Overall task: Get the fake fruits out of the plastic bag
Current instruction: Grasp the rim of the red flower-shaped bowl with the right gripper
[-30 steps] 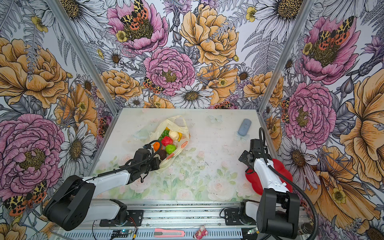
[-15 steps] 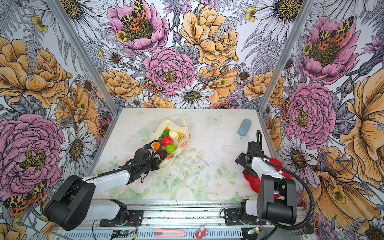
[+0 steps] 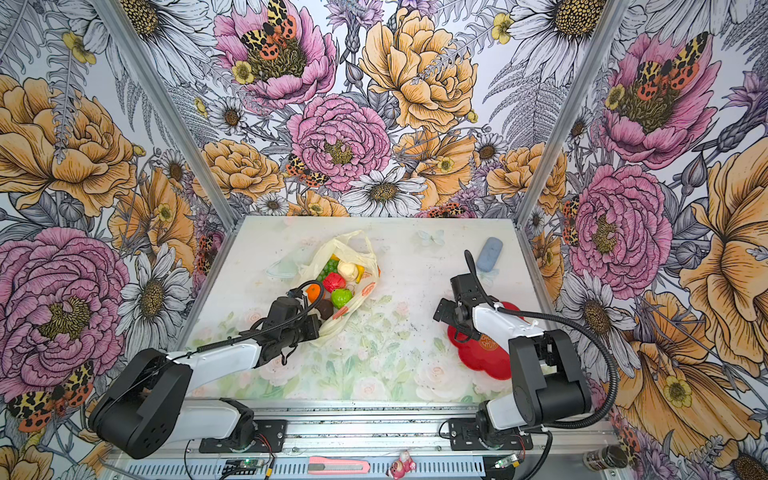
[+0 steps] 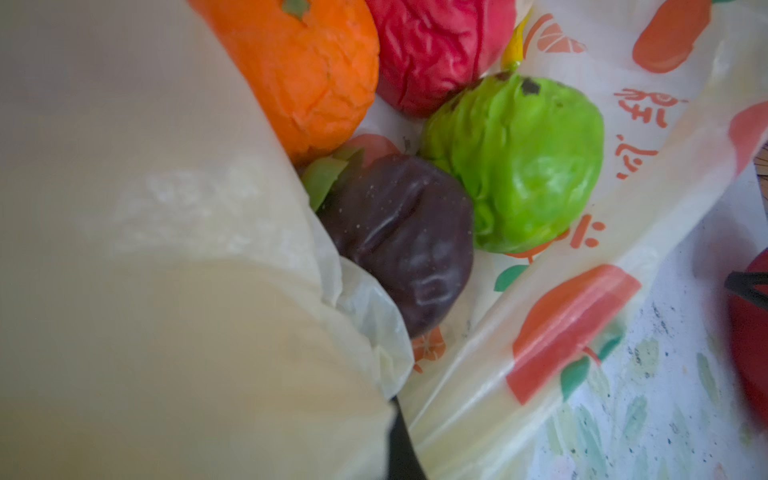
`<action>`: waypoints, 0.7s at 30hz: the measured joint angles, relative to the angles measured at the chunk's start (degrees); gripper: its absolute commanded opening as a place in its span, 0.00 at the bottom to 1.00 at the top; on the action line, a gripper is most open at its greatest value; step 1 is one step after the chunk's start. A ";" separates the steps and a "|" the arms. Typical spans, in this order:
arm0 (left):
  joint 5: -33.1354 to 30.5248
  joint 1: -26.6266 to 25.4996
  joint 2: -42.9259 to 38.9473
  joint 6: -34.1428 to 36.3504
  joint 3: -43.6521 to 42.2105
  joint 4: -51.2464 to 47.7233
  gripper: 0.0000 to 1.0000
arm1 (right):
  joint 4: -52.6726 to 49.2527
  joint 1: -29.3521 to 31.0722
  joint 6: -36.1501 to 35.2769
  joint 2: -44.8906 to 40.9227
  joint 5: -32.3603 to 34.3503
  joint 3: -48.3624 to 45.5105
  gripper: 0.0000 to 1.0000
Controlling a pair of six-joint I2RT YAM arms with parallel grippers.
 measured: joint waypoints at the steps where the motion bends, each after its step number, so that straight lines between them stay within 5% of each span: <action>1: 0.00 0.00 0.02 0.02 0.20 -0.11 0.00 | 0.04 1.97 0.37 0.81 0.00 0.76 0.99; 12: 0.00 0.00 0.13 0.17 0.35 -0.13 0.00 | 0.28 18.34 1.22 10.05 -2.91 12.00 0.98; 21: 0.02 0.00 0.13 0.61 0.35 -0.13 0.00 | -2.75 18.60 -3.85 5.05 -1.64 14.51 0.98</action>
